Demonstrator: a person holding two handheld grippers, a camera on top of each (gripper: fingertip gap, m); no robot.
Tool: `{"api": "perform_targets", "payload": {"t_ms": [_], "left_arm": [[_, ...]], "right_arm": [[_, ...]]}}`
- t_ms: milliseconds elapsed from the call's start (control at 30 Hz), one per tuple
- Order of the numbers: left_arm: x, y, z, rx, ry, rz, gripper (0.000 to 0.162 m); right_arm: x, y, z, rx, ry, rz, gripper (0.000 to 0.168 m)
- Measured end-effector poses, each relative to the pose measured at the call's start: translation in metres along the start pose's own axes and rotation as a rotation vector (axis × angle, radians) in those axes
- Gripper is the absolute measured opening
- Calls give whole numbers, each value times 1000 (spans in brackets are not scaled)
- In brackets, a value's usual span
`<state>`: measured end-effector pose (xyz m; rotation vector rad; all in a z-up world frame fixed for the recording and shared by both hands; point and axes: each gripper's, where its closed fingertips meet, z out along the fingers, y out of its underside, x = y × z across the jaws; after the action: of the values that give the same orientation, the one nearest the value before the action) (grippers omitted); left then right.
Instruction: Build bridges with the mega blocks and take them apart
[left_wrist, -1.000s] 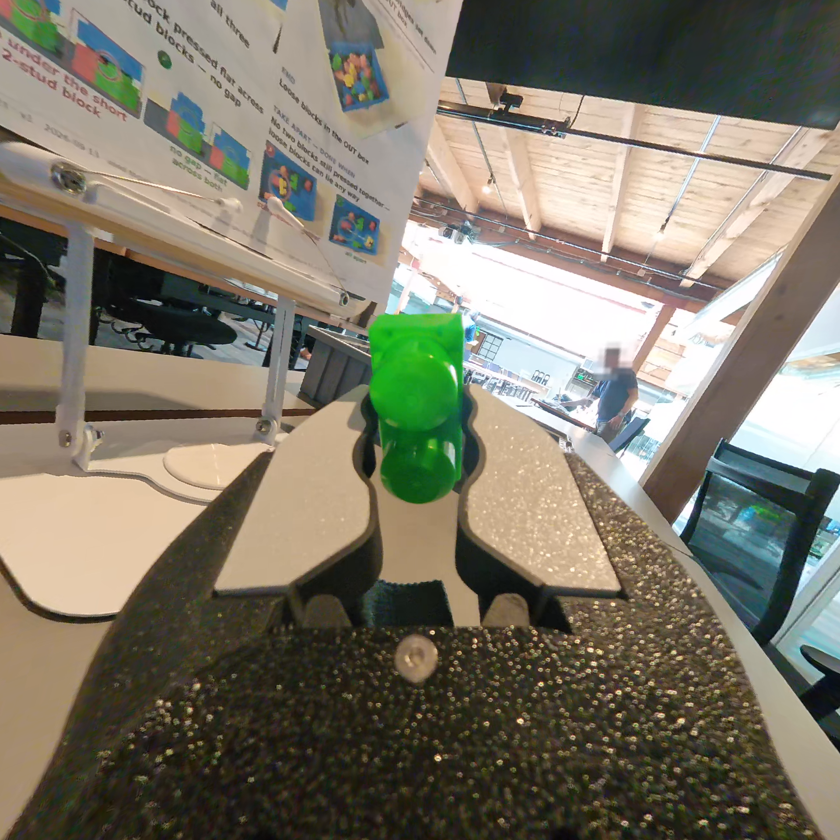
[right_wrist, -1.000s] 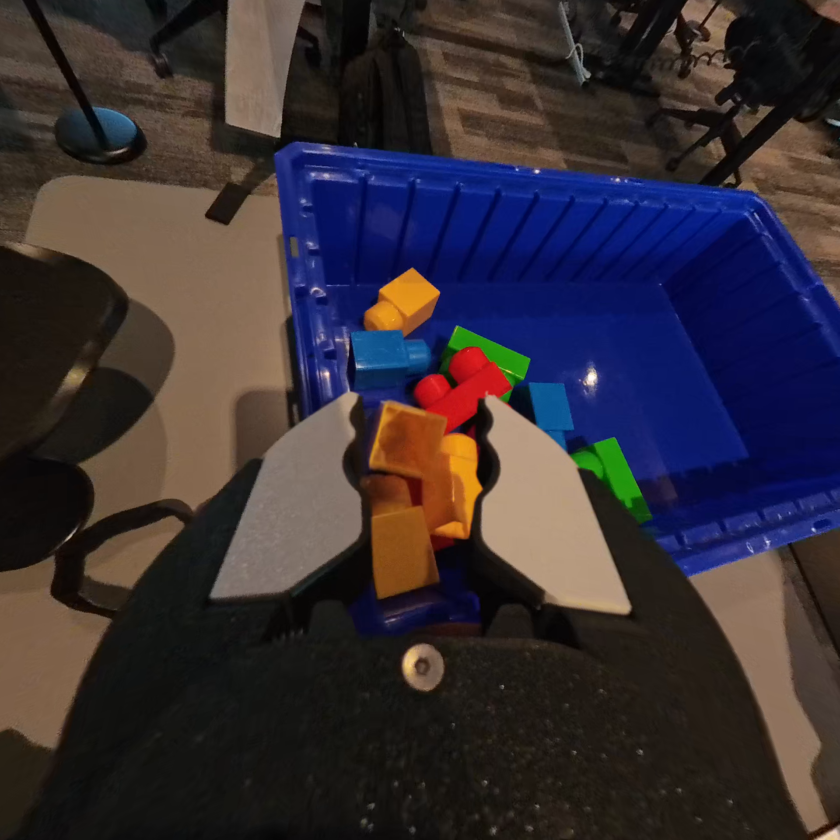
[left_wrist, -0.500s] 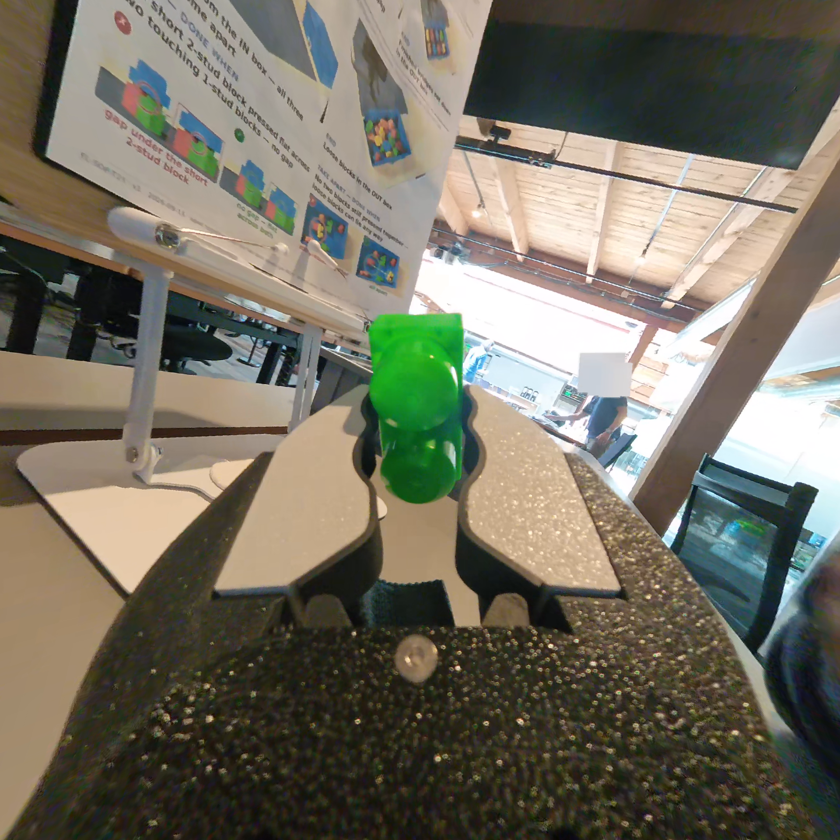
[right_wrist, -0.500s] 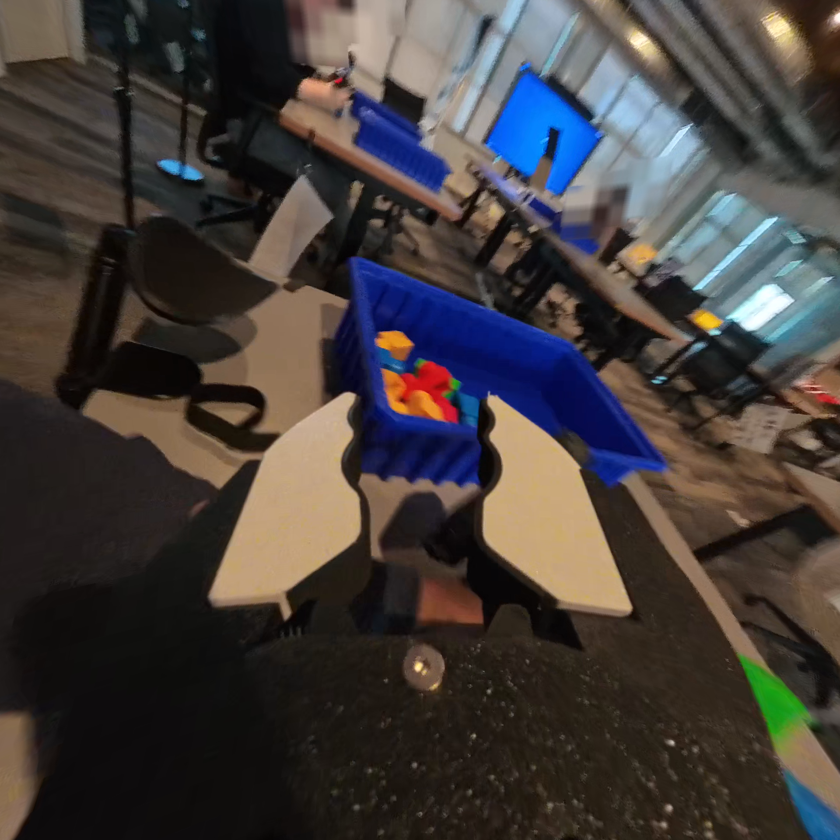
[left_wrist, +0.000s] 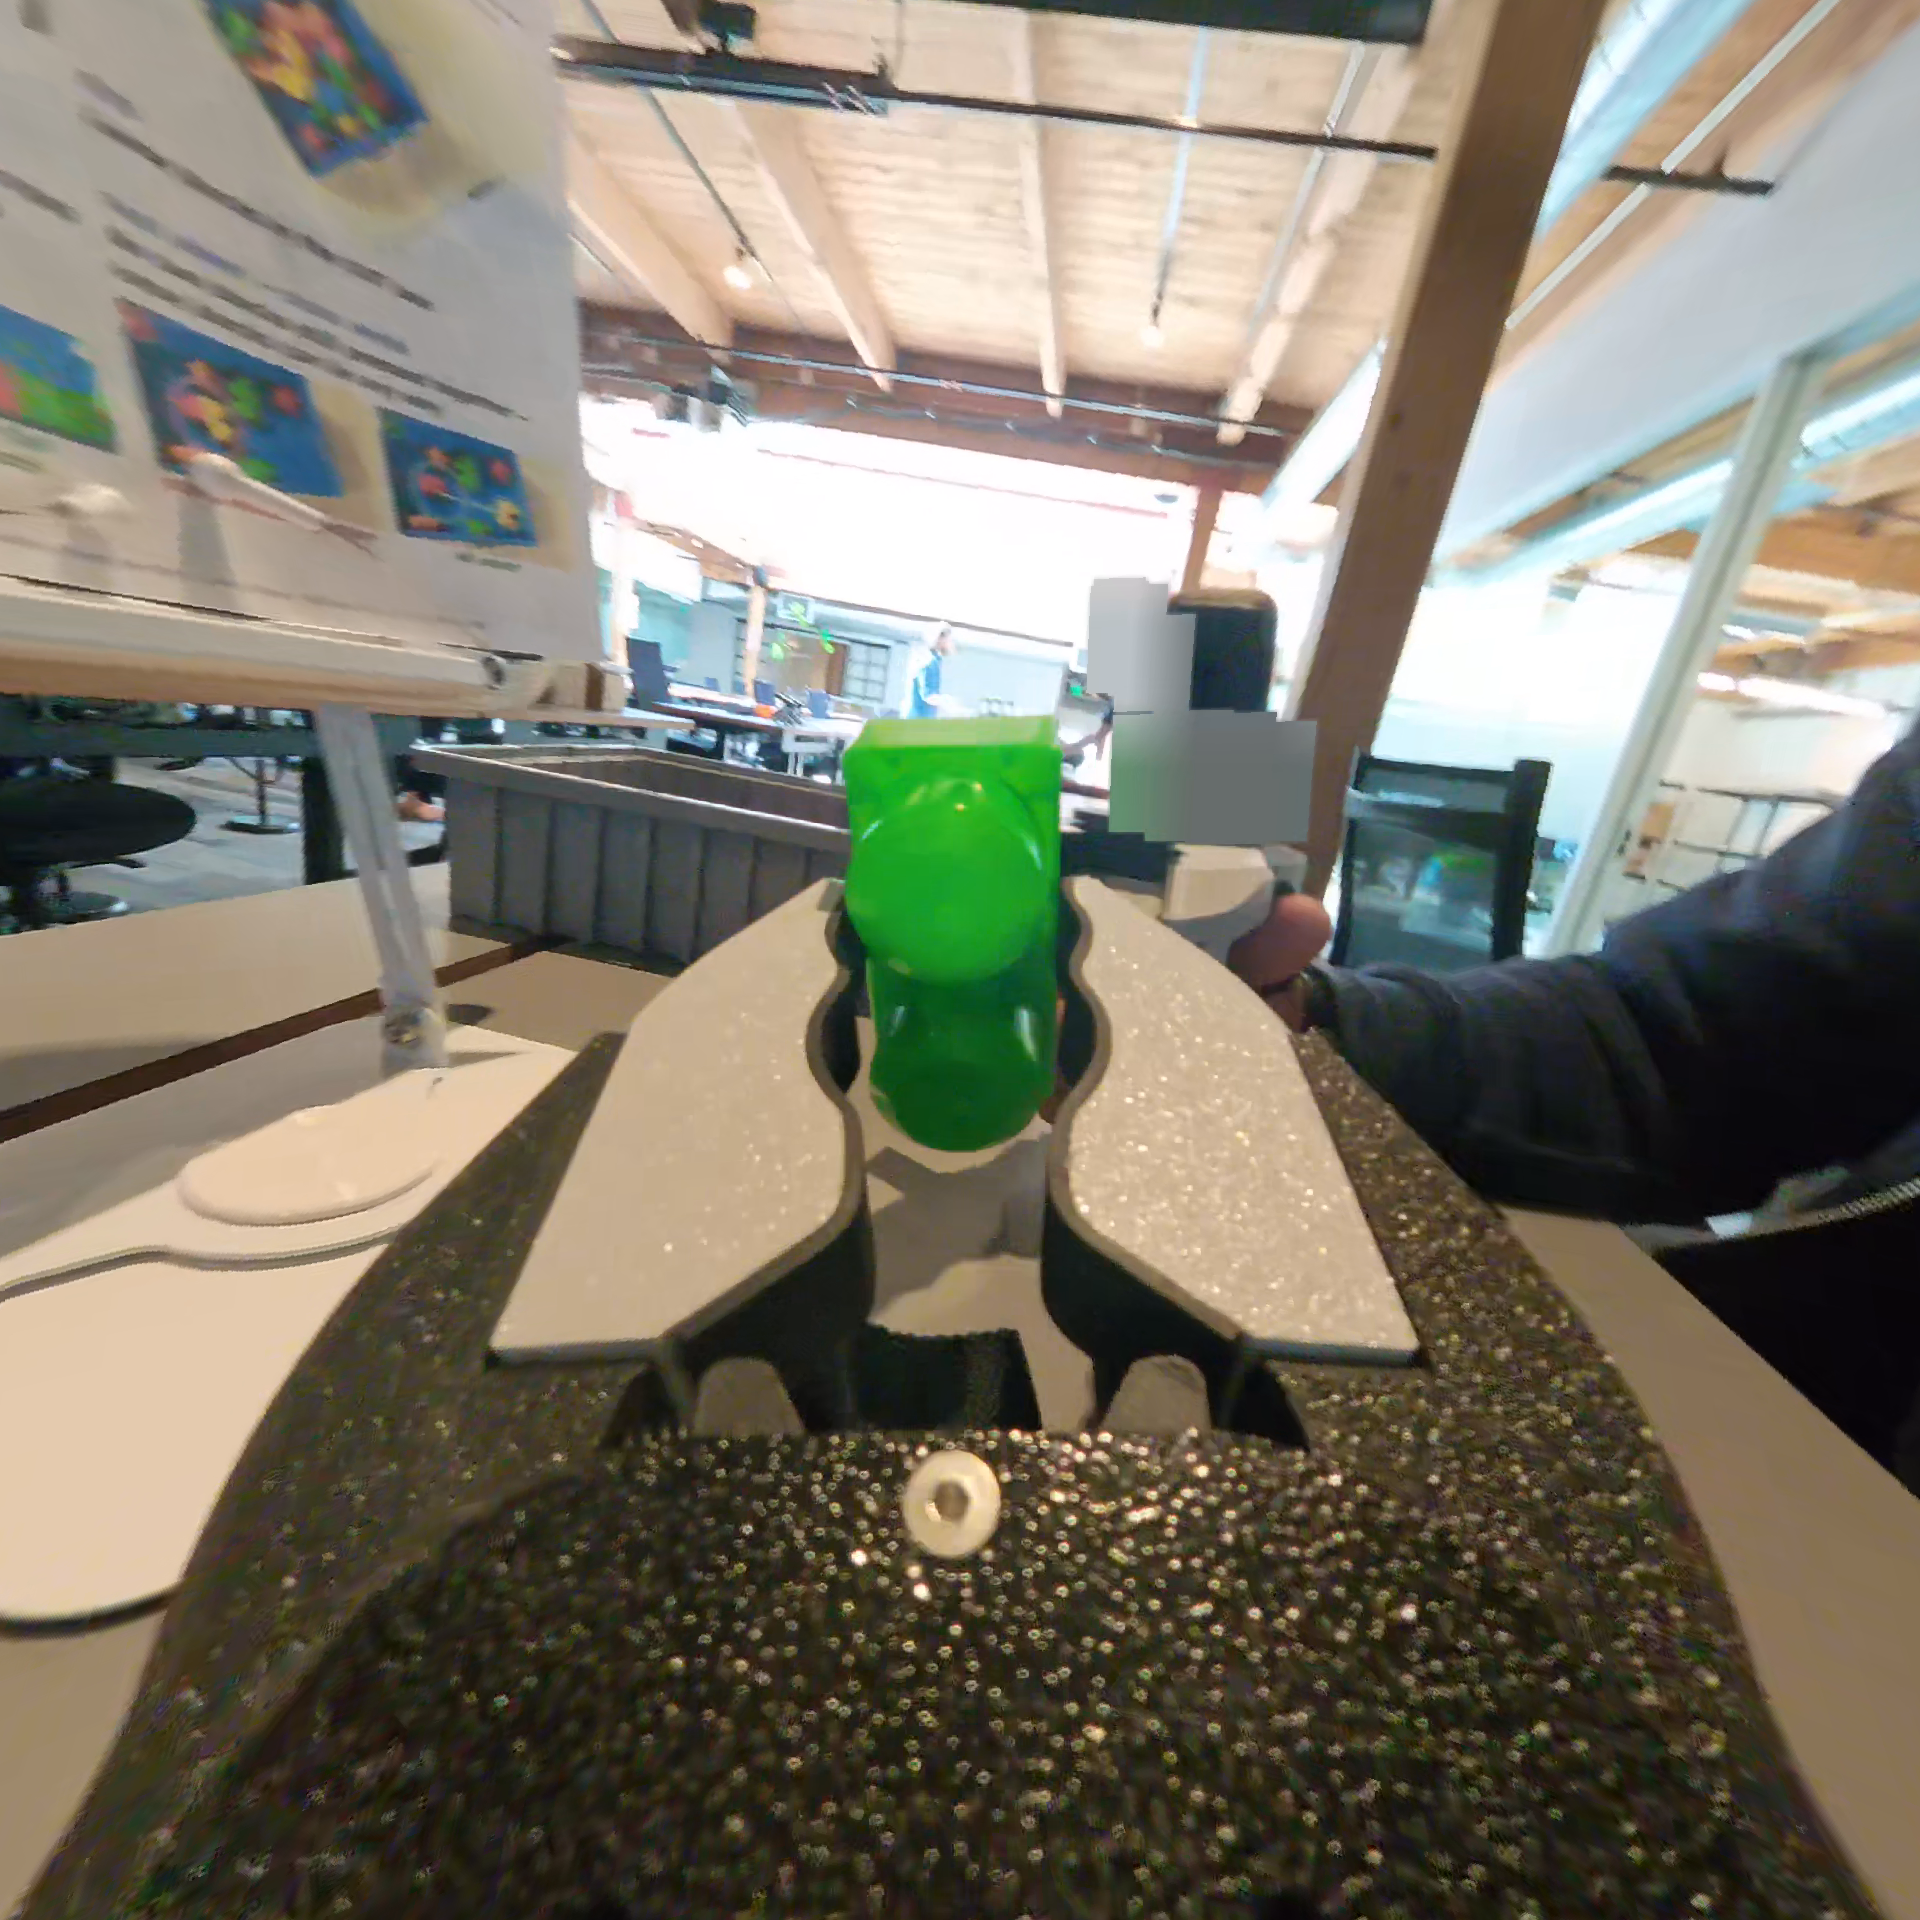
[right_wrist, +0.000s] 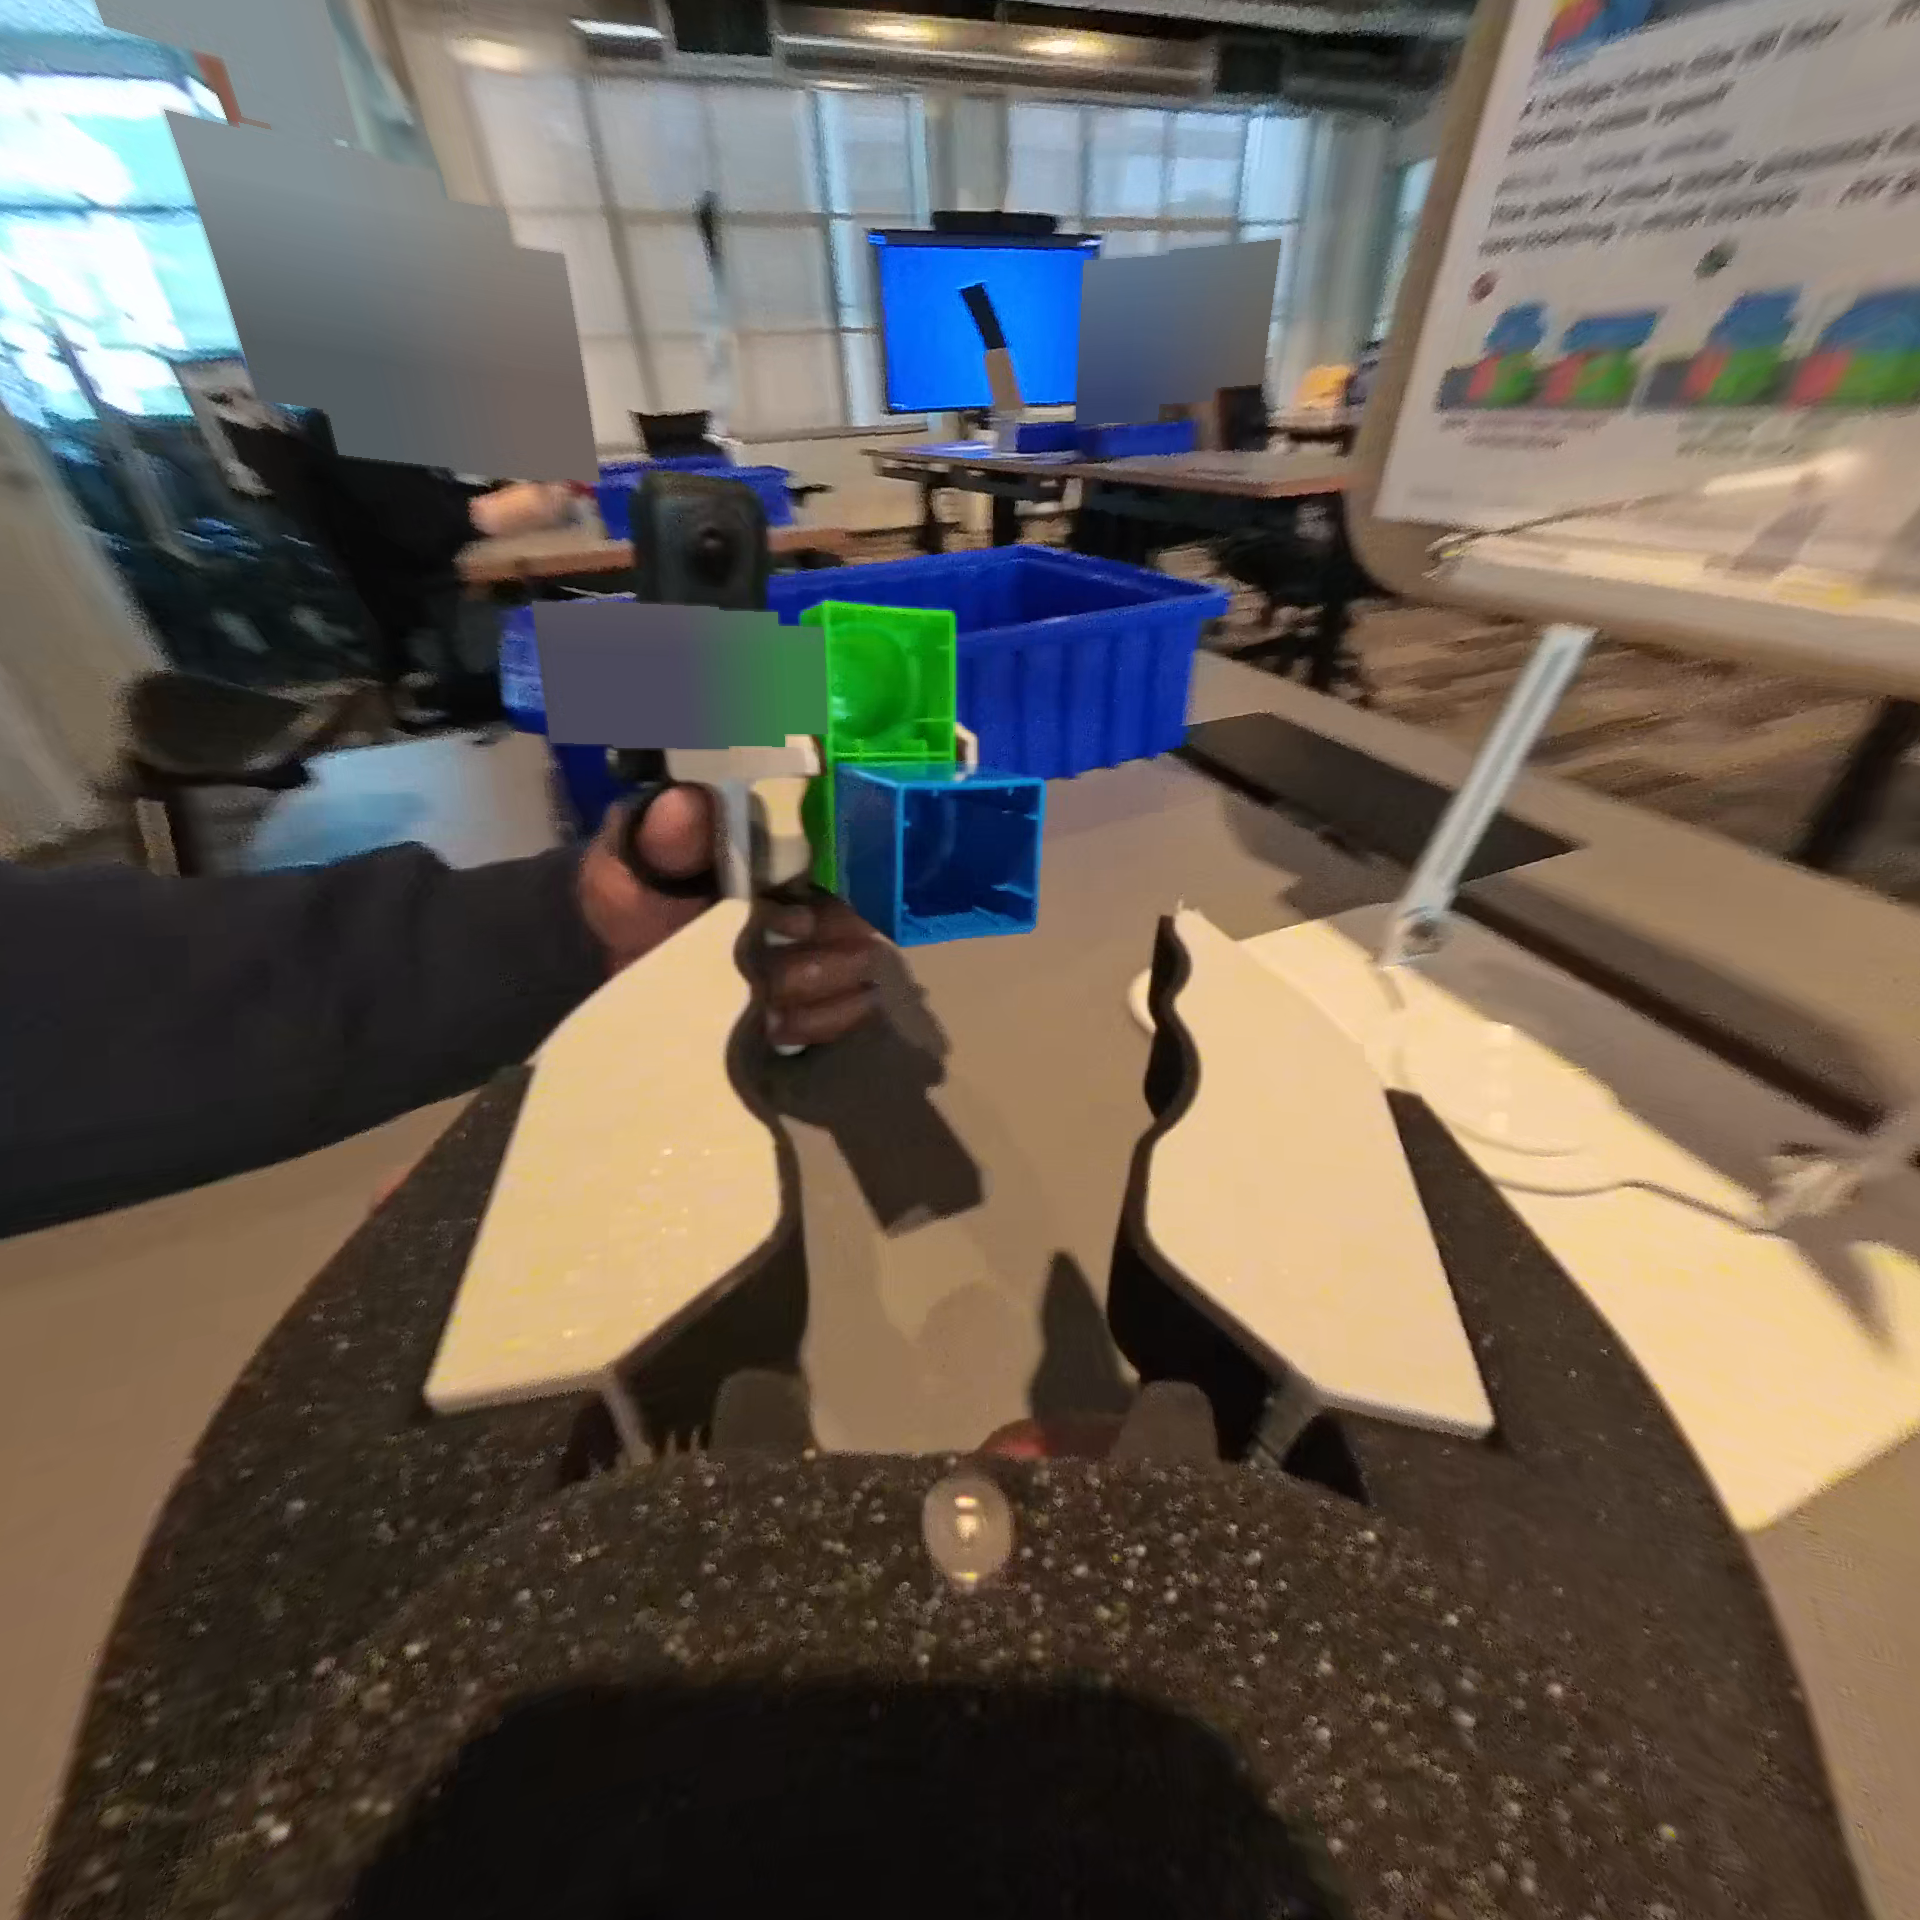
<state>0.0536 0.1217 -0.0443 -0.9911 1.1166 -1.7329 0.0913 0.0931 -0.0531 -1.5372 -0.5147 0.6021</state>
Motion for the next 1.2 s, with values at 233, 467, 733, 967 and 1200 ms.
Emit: {"api": "perform_targets", "payload": {"t_ms": [233,467,733,967,1200], "left_arm": [[28,15,11,-82,143,15,35],[34,22,14,-140,166,-18,34],[33,25,14,-172,167,-114,35],[23,18,9,-135,124,-138,35],[-10,-24,-10,-121,-208,130,35]], "right_arm": [[-22,17,4,-76,-118,35,72],[-30,16,3,-92,-114,-111,38],[-31,16,1,-117,-33,-422,36],[-26,6,-9,-69,19,-539,37],[-25,22,0,-80,38,-516,37]]}}
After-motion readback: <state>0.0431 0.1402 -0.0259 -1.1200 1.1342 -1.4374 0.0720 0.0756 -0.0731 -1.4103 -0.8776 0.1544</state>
